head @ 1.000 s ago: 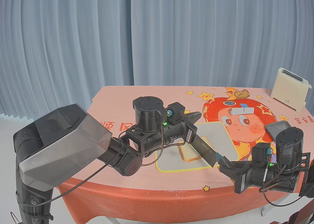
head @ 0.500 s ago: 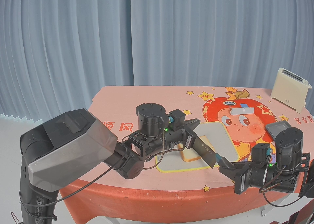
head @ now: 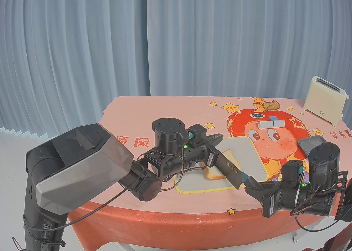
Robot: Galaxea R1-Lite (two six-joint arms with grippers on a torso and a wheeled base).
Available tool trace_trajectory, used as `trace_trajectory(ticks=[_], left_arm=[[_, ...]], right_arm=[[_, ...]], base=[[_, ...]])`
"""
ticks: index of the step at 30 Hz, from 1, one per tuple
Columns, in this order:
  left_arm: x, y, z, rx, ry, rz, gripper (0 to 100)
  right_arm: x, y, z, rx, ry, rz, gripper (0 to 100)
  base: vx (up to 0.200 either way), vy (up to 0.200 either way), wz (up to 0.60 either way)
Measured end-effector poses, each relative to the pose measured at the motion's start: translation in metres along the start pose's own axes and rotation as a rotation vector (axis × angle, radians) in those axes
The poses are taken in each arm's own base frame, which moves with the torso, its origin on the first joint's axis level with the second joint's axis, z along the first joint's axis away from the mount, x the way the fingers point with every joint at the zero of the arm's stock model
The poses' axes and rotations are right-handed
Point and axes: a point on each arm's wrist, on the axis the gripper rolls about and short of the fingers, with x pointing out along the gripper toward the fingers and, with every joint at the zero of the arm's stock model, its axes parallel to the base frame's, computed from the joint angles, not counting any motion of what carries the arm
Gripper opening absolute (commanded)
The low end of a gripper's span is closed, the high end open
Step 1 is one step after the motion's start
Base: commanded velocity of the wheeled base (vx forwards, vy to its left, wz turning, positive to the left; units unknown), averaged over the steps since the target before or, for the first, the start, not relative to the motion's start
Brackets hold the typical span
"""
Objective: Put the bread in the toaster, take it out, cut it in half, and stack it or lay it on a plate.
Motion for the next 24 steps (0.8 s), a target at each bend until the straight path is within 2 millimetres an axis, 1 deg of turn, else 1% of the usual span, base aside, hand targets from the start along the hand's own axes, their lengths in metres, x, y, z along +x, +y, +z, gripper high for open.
trace_trajectory(ticks=[9,24], left_arm=[[0.0013,-0.0008,-0.0059,-0.002,0.012,-0.001,0],[0.0009,-0.0028,-0.0068,0.002,0.018,-0.006,0]], right_arm=[[0.0005,0.0005,-0.0009,0.001,0.005,0.002,0],[0.0026,0.0001,-0.0067,-0.006,0.036,0.0,0]], base=[[0.0,0.0,0.0],[0.0,0.0,0.0]])
